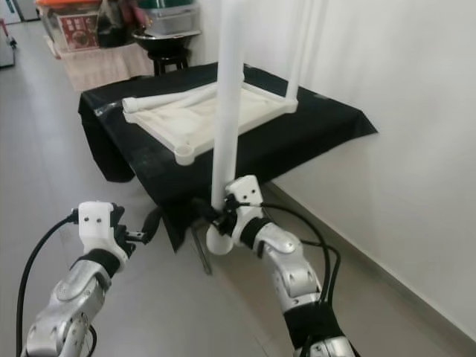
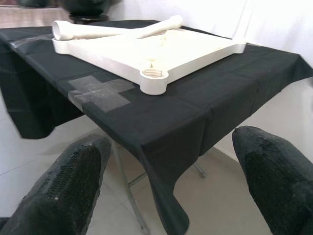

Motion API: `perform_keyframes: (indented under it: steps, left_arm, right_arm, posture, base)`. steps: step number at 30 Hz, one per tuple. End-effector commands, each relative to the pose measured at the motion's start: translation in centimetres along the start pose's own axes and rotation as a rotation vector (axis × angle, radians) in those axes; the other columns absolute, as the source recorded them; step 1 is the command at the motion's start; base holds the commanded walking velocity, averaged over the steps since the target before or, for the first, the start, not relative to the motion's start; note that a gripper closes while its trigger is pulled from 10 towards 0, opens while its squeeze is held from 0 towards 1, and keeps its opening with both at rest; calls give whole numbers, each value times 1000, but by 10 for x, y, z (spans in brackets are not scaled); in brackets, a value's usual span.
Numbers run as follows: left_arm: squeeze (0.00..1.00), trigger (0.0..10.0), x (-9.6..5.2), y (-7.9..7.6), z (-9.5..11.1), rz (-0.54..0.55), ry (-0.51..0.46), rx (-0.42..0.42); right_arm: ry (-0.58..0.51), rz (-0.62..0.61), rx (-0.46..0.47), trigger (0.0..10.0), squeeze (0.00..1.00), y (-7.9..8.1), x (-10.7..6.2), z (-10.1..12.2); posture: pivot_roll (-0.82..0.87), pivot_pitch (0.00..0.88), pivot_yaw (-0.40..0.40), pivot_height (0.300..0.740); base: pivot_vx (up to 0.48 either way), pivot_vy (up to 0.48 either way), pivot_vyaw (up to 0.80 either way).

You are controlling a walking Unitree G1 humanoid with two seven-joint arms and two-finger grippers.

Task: Building children table

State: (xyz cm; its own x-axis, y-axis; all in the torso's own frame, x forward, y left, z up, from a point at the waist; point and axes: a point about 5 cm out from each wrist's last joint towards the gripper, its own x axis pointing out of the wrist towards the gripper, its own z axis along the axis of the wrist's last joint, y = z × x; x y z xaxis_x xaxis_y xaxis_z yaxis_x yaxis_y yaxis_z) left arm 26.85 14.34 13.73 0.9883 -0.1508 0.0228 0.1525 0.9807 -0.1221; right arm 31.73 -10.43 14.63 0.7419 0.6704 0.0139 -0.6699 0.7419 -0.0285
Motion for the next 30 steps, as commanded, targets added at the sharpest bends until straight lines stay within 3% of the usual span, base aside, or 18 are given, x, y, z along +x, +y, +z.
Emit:
perform_keyframes:
  steps: [1, 4, 16, 25, 30]
  left_arm:
    - [0, 10000, -1, 2, 4, 10, -14, 20]
    - [0, 10000, -1, 3, 4, 9, -15, 23]
    - [0, 10000, -2, 3, 4, 10, -14, 24]
    - [0, 10000, -5, 3, 4, 16, -8, 27]
    - [0, 10000, -5, 3, 2, 24, 2, 27]
  right_arm:
    - [-16, 16, -9, 10000, 0, 3, 3, 2]
    - [-27, 4, 36, 10000, 0, 1, 3, 2]
    - [-42, 34, 21, 10000, 0, 5, 2, 6]
    - [-169, 37, 39, 10000, 0, -6, 2, 39]
    - [-221, 110, -50, 10000, 0, -3, 1, 63]
  posture:
    - [-42, 0, 14, 740]
    - [-40, 0, 14, 740]
    - [-35, 0, 16, 740]
    - [-33, 0, 18, 740]
    - [-31, 0, 17, 740]
  base:
    - [382, 0, 800]
    - [389, 0, 533]
    - [387, 0, 0]
    - [359, 0, 0]
    - [64, 0, 639]
